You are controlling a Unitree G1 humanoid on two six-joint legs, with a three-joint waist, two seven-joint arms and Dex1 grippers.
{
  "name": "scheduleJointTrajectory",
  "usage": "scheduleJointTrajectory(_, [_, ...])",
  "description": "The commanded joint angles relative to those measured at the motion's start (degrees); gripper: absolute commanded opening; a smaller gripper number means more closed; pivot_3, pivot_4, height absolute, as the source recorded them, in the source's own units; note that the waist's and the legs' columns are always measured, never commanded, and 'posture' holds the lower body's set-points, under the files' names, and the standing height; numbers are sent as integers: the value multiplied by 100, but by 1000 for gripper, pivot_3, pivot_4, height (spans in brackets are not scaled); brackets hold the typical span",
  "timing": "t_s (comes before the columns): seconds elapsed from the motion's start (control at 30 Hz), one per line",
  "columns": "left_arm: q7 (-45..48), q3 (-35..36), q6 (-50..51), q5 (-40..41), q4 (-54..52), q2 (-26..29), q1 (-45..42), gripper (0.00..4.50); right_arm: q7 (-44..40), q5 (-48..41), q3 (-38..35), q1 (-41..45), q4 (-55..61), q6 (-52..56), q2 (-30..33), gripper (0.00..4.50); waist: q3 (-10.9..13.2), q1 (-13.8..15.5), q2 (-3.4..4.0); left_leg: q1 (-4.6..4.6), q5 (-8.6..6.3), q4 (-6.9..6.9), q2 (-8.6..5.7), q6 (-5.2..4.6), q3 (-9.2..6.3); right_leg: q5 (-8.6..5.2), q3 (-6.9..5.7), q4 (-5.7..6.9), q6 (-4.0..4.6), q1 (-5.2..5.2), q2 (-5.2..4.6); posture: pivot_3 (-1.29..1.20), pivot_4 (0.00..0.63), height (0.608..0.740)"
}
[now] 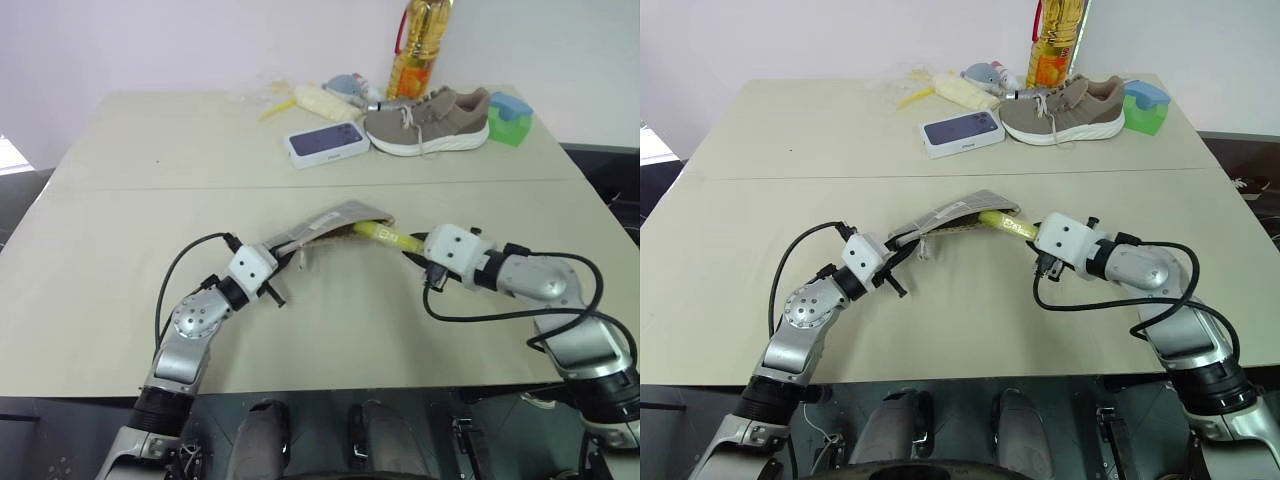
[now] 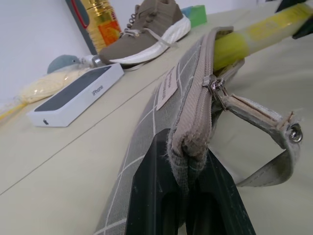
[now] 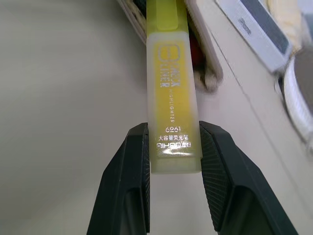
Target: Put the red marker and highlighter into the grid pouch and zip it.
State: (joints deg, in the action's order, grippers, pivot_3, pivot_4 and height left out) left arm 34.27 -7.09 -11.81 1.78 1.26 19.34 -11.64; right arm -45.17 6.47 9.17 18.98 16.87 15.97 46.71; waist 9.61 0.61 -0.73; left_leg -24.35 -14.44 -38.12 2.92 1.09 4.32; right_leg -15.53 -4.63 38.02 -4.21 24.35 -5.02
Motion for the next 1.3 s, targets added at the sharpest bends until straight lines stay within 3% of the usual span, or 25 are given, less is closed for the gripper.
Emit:
scheduleJointTrajectory(0.03, [197,-159,-132,90,-333,22,-29,0,-217,585,437,461,396,-388,146,851,0,4,0,0,0,0,0,0,0,0,0,0,0,0,0,0,150,724])
scheduleJointTrajectory(0.27, [290,-277,-41,102,-526,10,46,0,-362,995,808,794,364,-568,-53,851,0,13,-1,-2,0,-2,-1,1,0,0,0,0,0,-1,-1,0,150,724])
scheduleJointTrajectory(0.5, [207,-167,155,224,-589,-22,60,0,-117,808,347,793,345,-386,-268,4200,0,9,-1,-1,1,-2,-1,1,-1,0,0,0,0,-1,-1,0,150,724])
scheduleJointTrajectory(0.73, [-81,130,1069,815,-516,-446,-328,0,-268,-1603,-1160,947,1158,1750,-1245,4200,0,20,-2,-1,2,-4,1,2,-4,1,-1,4,1,-2,-1,0,150,724])
scheduleJointTrajectory(0.9, [-282,208,1676,1167,-403,-872,-714,0,-146,-2827,-1469,645,1736,2978,-1506,4200,-1,14,-3,-1,1,-5,-1,1,-8,1,-2,0,0,-9,-2,0,150,724])
scheduleJointTrajectory(1.07, [-433,290,2081,1462,-425,-1216,-935,0,665,-2678,-858,309,1719,3264,-1927,4200,-1,-19,-3,1,1,-4,-2,1,-8,1,-1,3,0,-9,0,0,150,724])
scheduleJointTrajectory(1.3, [-522,376,2345,1676,-524,-1342,-996,0,1567,-2345,-262,490,1061,3137,-2680,4200,-1,-7,-3,1,2,-5,-2,2,-10,1,-1,5,0,-8,2,0,150,724])
